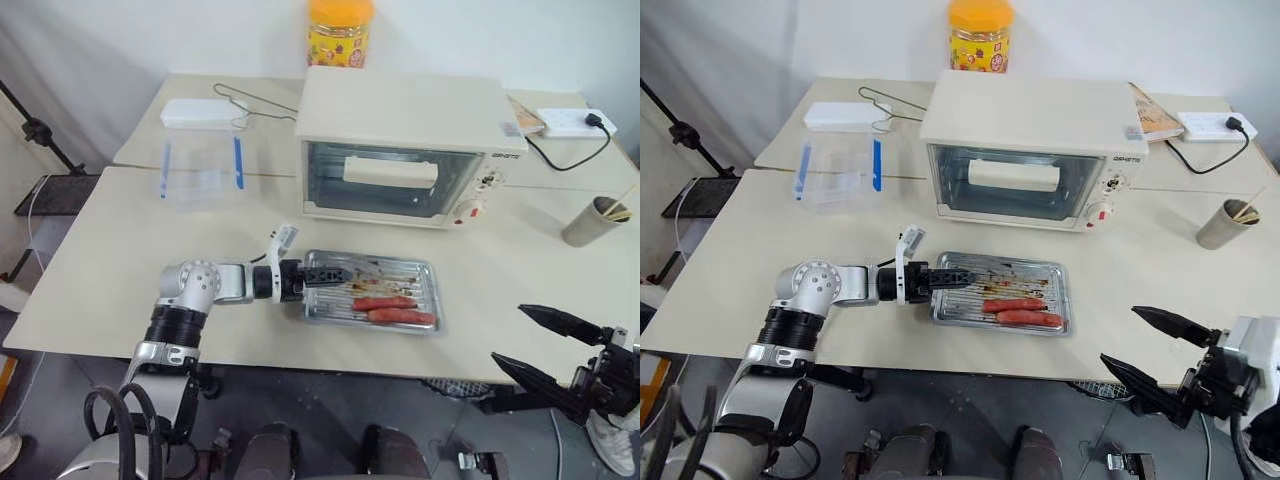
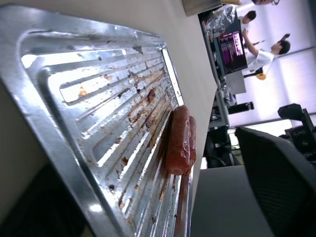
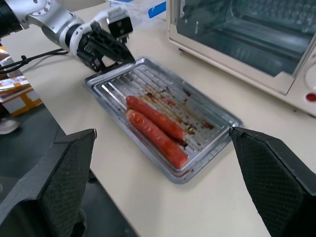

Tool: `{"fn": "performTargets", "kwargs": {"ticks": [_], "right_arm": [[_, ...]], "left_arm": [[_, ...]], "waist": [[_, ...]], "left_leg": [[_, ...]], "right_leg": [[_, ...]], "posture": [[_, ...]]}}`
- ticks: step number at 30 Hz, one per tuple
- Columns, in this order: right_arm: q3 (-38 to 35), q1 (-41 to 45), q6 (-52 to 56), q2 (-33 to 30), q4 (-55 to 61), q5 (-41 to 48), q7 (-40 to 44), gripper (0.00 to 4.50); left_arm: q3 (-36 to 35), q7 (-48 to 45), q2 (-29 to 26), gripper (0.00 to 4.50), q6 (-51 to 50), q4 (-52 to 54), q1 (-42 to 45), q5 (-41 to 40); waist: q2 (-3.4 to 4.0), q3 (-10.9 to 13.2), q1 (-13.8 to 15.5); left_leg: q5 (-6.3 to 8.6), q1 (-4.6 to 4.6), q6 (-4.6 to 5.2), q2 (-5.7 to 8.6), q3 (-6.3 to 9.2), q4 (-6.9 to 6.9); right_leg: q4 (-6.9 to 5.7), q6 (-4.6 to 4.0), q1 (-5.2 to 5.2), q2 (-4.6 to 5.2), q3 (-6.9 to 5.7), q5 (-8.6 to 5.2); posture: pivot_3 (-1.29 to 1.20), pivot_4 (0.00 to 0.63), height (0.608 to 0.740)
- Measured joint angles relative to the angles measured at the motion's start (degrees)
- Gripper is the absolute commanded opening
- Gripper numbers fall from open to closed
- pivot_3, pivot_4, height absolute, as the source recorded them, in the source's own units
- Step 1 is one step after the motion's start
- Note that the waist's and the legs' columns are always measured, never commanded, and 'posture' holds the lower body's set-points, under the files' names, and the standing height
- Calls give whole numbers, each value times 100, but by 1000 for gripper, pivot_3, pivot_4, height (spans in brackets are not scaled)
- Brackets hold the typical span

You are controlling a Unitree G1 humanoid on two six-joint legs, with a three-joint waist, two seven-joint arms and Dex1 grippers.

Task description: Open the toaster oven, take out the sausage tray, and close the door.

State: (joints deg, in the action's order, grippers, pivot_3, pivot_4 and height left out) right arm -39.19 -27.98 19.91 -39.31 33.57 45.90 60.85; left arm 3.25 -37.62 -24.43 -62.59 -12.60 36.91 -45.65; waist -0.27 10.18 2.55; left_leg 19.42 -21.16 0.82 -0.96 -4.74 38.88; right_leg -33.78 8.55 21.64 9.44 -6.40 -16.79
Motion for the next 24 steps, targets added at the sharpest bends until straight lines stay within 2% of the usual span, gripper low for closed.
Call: {"fn": "performTargets", "kwargs": {"ticks": [3,9,11,15,19,24], "right_arm": [[286,183,-27,-26,-268,-114,67,4500],[528,630,-58,-57,-611,-170,102,4500],[534,697,-125,-84,-712,-205,188,4500],[561,736,-406,-257,-998,-396,553,4500],[559,757,-580,-335,-1187,-470,787,4500],[559,910,-659,-337,-1293,-514,882,4500]], "left_arm": [[107,-827,-832,4475,1438,592,-760,712],[-39,-1944,-1632,4475,2504,737,-1403,1163],[-196,-2132,-1756,4475,2927,771,-1665,1293],[-992,-2539,-2085,4475,4387,741,-2208,1569],[-1450,-3038,-2487,4475,4544,784,-2440,1469],[-1656,-3354,-2514,4475,5140,762,-2752,1524]], "waist": [[0,0,-152],[5,3,-75],[4,4,-73],[-8,11,-111],[-5,12,-118],[-4,12,-107]], "left_leg": [[1,11,-7,-12,-21,-32],[5,-12,2,-6,-27,-29],[12,-12,15,-6,-33,-27],[20,-13,24,-11,-46,-24],[23,-6,24,-36,-54,-25],[26,-6,22,-48,-60,-20]], "right_leg": [[6,-9,9,-11,5,-5],[6,-9,31,-5,9,-5],[10,-8,32,1,11,-4],[17,-5,35,3,11,-3],[14,-4,35,3,14,-2],[9,-4,39,1,14,-2]], "posture": [[0,150,740],[0,150,740],[0,150,740],[0,150,740],[0,150,740],[0,150,740]]}}
